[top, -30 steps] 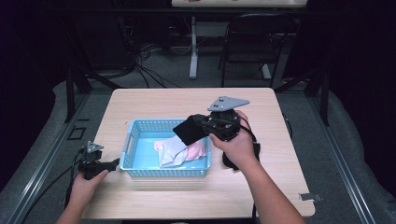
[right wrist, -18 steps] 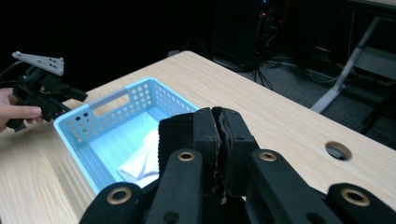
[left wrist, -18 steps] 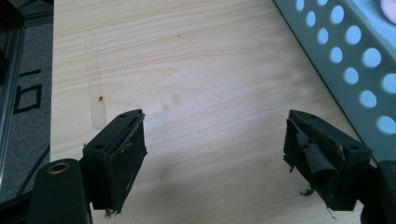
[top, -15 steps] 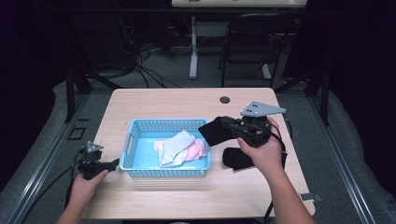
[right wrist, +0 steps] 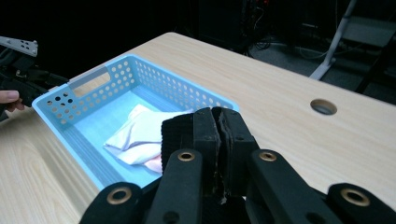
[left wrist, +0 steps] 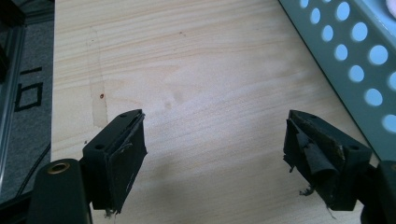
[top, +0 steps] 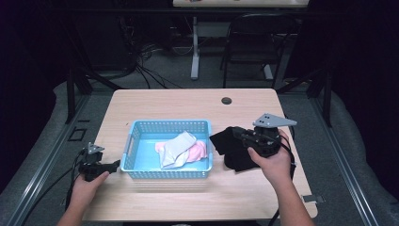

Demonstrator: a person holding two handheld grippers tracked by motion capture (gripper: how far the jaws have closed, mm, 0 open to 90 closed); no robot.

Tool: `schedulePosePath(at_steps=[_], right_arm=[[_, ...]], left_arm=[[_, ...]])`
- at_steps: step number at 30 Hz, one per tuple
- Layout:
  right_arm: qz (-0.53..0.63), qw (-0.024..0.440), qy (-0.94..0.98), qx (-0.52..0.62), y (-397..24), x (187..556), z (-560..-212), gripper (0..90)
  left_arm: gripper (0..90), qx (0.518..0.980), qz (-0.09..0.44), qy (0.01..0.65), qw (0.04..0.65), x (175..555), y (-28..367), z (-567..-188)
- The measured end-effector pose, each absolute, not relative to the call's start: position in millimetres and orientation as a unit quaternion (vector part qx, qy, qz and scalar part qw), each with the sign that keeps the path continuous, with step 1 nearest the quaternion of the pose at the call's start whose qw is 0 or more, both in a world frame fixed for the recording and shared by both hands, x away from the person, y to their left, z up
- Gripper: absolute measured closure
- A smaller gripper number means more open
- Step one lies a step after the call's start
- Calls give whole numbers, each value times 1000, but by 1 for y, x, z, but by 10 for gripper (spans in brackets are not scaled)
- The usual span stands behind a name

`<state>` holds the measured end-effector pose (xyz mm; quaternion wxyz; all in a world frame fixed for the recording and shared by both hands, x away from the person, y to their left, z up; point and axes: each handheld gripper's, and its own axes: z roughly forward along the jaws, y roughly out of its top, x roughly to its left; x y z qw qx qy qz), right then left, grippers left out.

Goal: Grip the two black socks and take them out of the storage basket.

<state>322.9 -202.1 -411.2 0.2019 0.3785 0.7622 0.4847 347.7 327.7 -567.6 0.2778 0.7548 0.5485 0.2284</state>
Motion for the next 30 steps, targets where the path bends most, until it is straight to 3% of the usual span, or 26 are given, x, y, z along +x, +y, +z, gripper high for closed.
schedulePosePath(at_steps=[15, 30], right_arm=[[443, 164, 761, 445, -227, 335, -470, 862], [414, 165, 732, 515, -261, 341, -508, 857]], left_arm=[[209, 755, 229, 548, 278, 347, 328, -567], [209, 753, 230, 548, 281, 347, 328, -566]])
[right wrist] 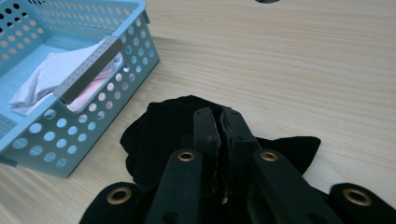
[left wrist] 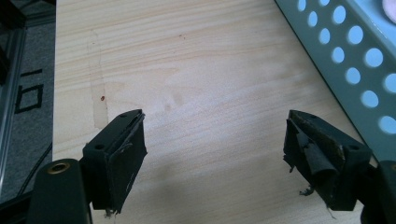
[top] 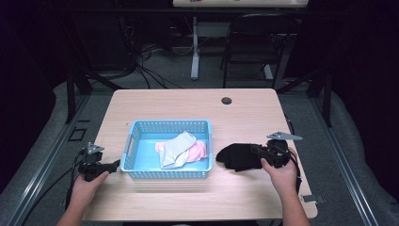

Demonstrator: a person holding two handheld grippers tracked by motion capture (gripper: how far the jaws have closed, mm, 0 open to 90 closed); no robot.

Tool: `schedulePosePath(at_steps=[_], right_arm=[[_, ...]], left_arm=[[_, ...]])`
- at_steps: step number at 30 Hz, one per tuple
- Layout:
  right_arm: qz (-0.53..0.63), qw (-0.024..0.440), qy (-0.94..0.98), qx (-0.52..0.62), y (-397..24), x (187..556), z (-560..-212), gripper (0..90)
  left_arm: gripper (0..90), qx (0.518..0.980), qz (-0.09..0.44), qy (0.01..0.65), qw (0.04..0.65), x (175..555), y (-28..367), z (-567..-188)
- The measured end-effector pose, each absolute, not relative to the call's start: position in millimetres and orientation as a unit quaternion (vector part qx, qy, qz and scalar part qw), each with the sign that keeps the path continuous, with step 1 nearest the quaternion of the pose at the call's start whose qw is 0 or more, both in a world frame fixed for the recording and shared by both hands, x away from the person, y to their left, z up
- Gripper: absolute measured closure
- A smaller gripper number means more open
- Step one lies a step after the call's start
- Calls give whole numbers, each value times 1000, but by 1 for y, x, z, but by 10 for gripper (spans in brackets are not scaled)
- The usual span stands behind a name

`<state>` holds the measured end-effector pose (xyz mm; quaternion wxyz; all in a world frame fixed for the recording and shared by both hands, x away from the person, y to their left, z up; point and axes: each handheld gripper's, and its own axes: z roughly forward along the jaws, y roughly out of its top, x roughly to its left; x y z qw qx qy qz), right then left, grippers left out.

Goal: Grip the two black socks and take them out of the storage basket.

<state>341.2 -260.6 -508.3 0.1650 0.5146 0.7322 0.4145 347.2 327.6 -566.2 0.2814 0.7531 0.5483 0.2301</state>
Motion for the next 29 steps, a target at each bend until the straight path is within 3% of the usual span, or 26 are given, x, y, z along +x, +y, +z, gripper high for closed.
schedulePosePath(at_steps=[3, 8, 13, 22, 29], right_arm=[[408, 172, 730, 520, -262, 342, -511, 829], [406, 193, 722, 527, -264, 343, -513, 681], [400, 210, 719, 528, -263, 343, -514, 601], [398, 210, 719, 529, -260, 342, -516, 579], [393, 216, 720, 530, -255, 339, -519, 489]], left_arm=[[209, 753, 230, 548, 281, 347, 328, -566], [209, 753, 231, 548, 281, 347, 328, -566], [209, 753, 231, 548, 281, 347, 328, -566], [209, 753, 231, 548, 281, 348, 328, -567], [209, 753, 229, 549, 281, 348, 328, -566]])
